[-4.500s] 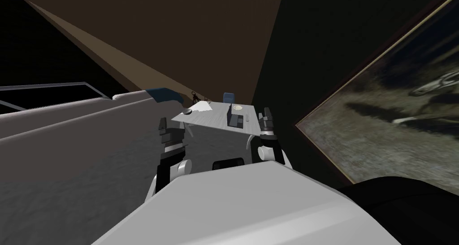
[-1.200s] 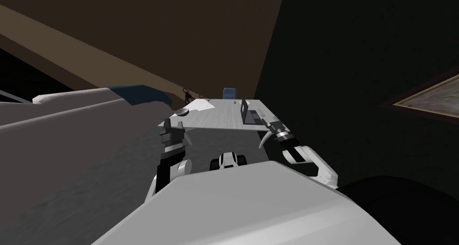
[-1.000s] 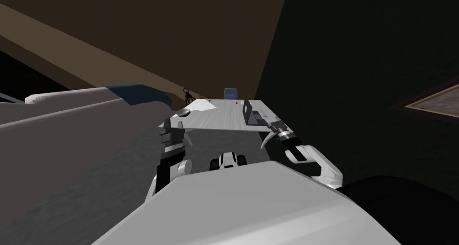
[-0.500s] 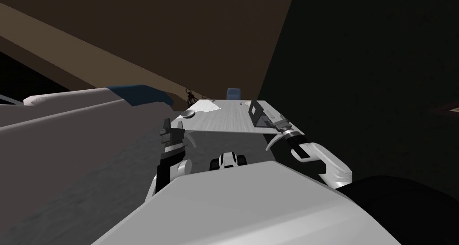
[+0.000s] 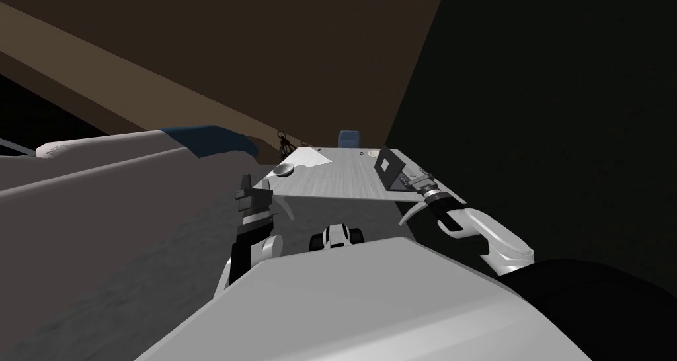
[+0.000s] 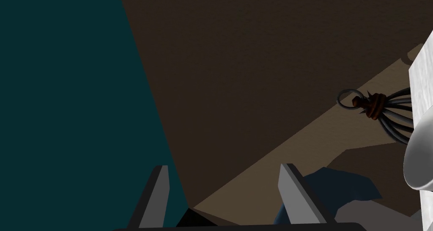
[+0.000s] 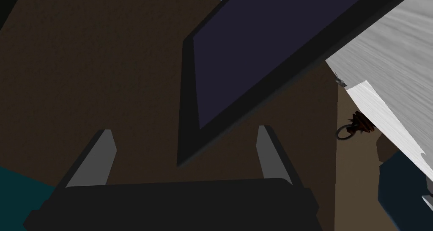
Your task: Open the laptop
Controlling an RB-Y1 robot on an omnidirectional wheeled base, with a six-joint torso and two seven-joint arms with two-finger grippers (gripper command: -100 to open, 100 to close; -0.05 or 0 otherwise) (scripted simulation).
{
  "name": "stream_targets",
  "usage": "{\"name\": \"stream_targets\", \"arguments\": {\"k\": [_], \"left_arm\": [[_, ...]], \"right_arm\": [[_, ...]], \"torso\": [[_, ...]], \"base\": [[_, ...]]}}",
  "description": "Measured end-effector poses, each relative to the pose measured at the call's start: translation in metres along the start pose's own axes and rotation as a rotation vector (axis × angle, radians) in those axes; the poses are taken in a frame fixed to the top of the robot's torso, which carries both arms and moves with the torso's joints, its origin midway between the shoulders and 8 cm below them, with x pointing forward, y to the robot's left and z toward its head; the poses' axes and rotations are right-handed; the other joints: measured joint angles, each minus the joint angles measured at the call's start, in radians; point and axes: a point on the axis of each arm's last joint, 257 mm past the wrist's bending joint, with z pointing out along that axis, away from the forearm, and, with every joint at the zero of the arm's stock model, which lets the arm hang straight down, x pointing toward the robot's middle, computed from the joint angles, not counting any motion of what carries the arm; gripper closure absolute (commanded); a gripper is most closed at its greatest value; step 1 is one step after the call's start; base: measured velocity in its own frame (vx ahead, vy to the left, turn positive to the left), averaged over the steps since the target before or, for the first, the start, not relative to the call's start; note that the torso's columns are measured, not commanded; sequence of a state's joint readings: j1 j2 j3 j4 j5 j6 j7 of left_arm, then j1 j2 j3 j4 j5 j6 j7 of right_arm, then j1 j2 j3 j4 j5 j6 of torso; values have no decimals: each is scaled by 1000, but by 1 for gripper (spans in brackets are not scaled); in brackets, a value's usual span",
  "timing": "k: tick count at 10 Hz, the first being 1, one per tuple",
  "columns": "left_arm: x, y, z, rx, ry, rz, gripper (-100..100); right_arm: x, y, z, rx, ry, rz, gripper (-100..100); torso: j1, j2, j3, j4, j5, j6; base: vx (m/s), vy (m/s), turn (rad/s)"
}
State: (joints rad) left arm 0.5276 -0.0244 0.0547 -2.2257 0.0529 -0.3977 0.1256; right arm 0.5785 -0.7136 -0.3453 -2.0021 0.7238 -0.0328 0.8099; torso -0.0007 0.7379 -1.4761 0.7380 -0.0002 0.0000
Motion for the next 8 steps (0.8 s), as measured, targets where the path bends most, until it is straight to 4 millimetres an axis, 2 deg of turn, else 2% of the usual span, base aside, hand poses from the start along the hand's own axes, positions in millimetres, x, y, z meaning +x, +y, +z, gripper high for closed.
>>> {"name": "stream_targets", "arguments": {"k": [4, 7, 8], "left_arm": [[0, 0, 0, 0, 0, 0, 0], [0, 0, 0, 0, 0, 0, 0], [0, 0, 0, 0, 0, 0, 0]], "right_arm": [[15, -29, 6, 25, 47, -191, -100], [16, -40, 6, 32, 57, -243, -100], [16, -41, 6, 33, 58, -243, 100]], "torso": [[2, -1, -1, 0, 1, 0], [-5, 0, 0, 0, -2, 0], [-3, 1, 1, 0, -1, 0]], "base": [[86, 152, -6], [67, 30, 2], [13, -5, -9]]}}
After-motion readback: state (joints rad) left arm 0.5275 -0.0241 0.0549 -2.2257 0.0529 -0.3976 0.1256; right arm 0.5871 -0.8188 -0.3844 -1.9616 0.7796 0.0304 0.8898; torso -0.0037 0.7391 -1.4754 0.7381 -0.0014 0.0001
